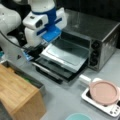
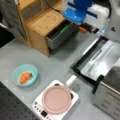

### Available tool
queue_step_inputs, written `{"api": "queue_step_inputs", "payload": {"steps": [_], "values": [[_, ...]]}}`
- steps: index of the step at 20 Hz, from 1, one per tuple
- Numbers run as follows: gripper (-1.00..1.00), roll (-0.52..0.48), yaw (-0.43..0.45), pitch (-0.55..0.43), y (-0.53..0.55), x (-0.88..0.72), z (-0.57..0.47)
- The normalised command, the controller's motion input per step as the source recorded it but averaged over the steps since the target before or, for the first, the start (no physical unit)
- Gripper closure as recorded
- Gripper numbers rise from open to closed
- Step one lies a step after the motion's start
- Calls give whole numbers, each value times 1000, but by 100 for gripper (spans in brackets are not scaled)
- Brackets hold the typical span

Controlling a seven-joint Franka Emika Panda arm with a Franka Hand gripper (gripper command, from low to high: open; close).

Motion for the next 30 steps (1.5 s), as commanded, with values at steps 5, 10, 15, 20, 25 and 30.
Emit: {"api": "queue_step_inputs", "payload": {"steps": [5,10,15,20,25,30], "values": [[-100,-12,31,-58,-60,135,-6],[-100,29,1,-51,-111,370,6],[-100,69,10,44,-123,437,52],[-100,103,6,112,-169,376,129],[-100,101,-30,174,-343,596,35],[-100,68,41,247,-522,702,15]]}}
